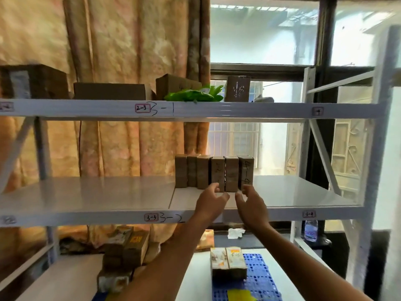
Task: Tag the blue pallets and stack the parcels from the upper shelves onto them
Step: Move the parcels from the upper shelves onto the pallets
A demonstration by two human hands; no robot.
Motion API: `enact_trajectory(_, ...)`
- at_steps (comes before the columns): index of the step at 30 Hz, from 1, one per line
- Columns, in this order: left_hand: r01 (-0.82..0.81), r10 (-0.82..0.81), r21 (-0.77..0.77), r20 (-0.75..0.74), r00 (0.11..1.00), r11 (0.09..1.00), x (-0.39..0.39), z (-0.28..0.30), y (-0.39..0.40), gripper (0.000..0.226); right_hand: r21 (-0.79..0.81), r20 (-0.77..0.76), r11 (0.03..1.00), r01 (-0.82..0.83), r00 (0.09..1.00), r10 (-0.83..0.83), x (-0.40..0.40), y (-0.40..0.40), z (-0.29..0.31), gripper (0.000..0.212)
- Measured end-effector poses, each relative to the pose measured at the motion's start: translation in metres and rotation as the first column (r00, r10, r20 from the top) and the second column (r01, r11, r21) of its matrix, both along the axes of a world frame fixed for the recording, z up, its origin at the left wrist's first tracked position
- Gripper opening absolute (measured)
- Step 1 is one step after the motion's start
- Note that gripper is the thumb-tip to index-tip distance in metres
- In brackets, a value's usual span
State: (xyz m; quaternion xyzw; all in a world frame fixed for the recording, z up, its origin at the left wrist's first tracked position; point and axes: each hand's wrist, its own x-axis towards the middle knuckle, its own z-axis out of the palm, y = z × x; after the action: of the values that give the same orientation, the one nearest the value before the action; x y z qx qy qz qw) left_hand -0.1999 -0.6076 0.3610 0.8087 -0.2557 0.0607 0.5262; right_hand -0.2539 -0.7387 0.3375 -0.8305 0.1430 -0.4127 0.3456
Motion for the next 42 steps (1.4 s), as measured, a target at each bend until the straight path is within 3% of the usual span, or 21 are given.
enact_trajectory(3,0.015,-0.015,-0.024,-0.026,1.0,1.0,0.015,-0.004,-0.025,0.065,0.023,0.049,0.999,0.031,0.998,-0.033,0.015,-0.028,0.002,0.045)
enact_trajectory(9,-0.009,0.001,-0.115,-0.07,0.998,0.993,0.055,-0.006,-0.08,0.057,0.17,-0.052,0.984,0.043,0.998,-0.035,0.071,-0.091,0.014,0.099)
enact_trajectory(13,-0.15,0.148,-0.091,-0.031,0.988,0.984,0.078,-0.006,-0.117,0.071,0.31,-0.14,0.948,-0.077,0.982,0.125,0.113,-0.131,0.017,0.123)
enact_trajectory(17,-0.292,0.297,-0.05,0.124,0.947,0.955,0.089,-0.01,-0.141,0.081,0.441,-0.106,0.857,-0.265,0.933,0.343,0.136,-0.152,0.019,0.141)
enact_trajectory(19,-0.351,0.348,-0.018,0.175,0.921,0.936,0.095,-0.013,-0.149,0.079,0.448,-0.068,0.835,-0.319,0.919,0.388,0.147,-0.161,0.019,0.131)
enact_trajectory(22,-0.41,0.399,0.033,0.169,0.901,0.911,0.104,-0.013,-0.158,0.076,0.454,-0.03,0.809,-0.374,0.9,0.434,0.161,-0.168,0.014,0.096)
enact_trajectory(25,-0.43,0.424,0.004,0.159,0.892,0.903,0.111,-0.012,-0.161,0.071,0.433,-0.031,0.825,-0.364,0.908,0.417,0.164,-0.17,0.008,0.073)
enact_trajectory(31,-0.324,0.34,-0.172,0.076,0.937,0.93,0.108,-0.013,-0.156,0.069,0.389,-0.002,0.835,-0.389,0.906,0.423,0.158,-0.167,0.01,0.064)
enact_trajectory(35,-0.273,0.309,-0.253,0.117,0.944,0.928,0.094,-0.01,-0.148,0.067,0.47,0.135,0.781,-0.411,0.908,0.396,0.144,-0.166,0.013,0.059)
enact_trajectory(39,-0.105,0.139,-0.48,0.037,0.99,0.871,0.074,-0.01,-0.126,0.053,0.504,0.272,0.725,-0.469,0.883,0.382,0.118,-0.166,0.016,0.057)
enact_trajectory(42,-0.034,0.028,-0.559,-0.019,0.999,0.828,0.062,-0.013,-0.103,0.043,0.474,0.319,0.7,-0.535,0.845,0.429,0.096,-0.158,0.017,0.046)
